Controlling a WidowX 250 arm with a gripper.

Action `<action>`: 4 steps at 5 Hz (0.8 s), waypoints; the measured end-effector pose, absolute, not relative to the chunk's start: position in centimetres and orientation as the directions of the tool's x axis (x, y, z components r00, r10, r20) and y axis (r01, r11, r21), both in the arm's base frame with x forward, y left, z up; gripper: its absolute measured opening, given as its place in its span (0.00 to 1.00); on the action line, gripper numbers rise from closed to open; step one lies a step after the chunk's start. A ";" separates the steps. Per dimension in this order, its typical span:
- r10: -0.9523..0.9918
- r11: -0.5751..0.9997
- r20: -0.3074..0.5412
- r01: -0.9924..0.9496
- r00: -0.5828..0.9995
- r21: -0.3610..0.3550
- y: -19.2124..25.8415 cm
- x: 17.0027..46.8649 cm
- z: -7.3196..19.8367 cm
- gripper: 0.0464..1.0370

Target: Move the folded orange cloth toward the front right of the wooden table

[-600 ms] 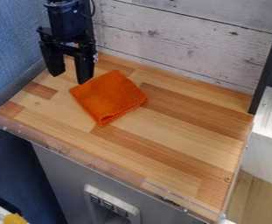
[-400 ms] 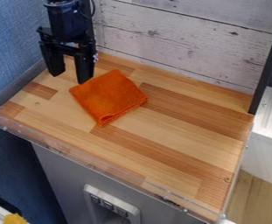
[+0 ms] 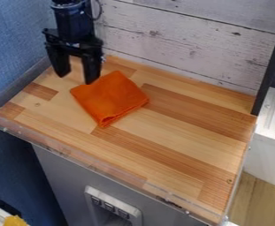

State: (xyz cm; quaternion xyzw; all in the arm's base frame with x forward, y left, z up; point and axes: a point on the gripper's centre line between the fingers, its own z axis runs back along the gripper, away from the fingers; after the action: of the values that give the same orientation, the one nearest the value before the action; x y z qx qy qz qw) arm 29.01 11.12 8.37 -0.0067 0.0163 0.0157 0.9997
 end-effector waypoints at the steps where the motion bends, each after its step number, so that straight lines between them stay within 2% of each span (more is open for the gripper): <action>1: 0.057 0.998 -0.010 -0.057 0.998 -0.003 10.8 29.6 8.5 0.96; 4: 0.097 0.995 0.040 -0.098 0.994 0.009 9.8 32.3 8.3 0.96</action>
State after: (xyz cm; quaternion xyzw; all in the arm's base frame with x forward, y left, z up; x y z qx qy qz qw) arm 32.34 9.78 8.25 0.0057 -0.0199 0.0487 0.9986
